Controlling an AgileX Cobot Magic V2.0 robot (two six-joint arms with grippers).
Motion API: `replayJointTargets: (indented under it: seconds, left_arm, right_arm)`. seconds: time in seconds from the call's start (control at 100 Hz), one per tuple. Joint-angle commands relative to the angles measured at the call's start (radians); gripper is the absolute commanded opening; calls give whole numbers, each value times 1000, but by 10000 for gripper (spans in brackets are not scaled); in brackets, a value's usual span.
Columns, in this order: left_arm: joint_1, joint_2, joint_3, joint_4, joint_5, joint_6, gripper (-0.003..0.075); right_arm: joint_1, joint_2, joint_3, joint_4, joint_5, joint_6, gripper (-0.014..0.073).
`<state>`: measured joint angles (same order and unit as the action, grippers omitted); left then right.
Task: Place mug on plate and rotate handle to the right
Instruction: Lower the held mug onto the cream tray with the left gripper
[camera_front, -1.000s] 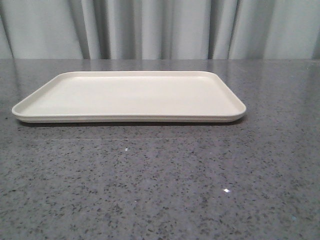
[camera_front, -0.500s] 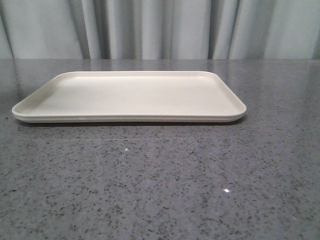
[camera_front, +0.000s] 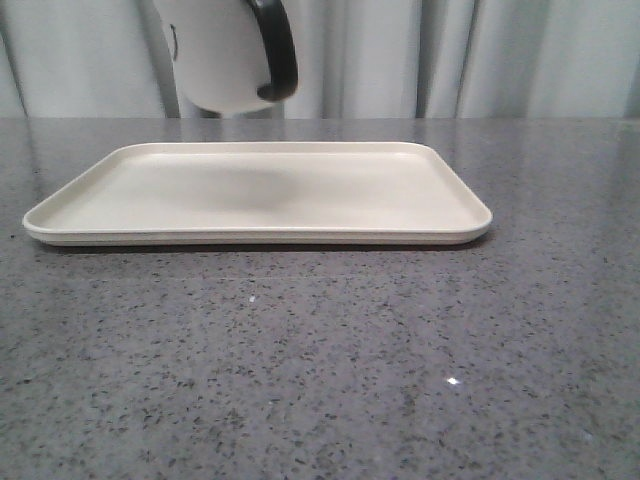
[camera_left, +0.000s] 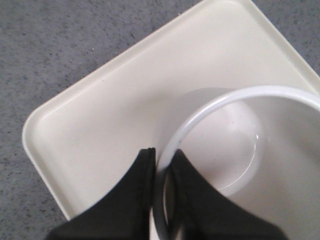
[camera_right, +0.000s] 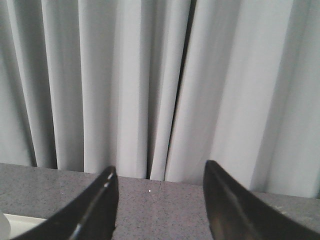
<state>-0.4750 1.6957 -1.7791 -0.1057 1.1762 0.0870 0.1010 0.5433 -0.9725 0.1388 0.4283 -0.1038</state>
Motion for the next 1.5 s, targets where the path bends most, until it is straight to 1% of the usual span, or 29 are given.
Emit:
replayJointTargets:
  seconds: [0.0, 0.15, 0.46, 1.49]
  left_arm:
    - [-19, -2, -36, -15, -51, -1, -13]
    - [-31, 51, -36, -23, -49, -1, -13]
    - [-32, 96, -36, -37, -27, -1, -12]
    - [-32, 123, -36, -52, 7, 2, -12]
  right_arm:
    - [-3, 13, -33, -12, -70, -6, 405]
    - [-3, 13, -33, -12, -68, -6, 405]
    - [-3, 13, -29, -12, -67, -6, 405]
    - [-3, 13, -29, -12, -55, -6, 405]
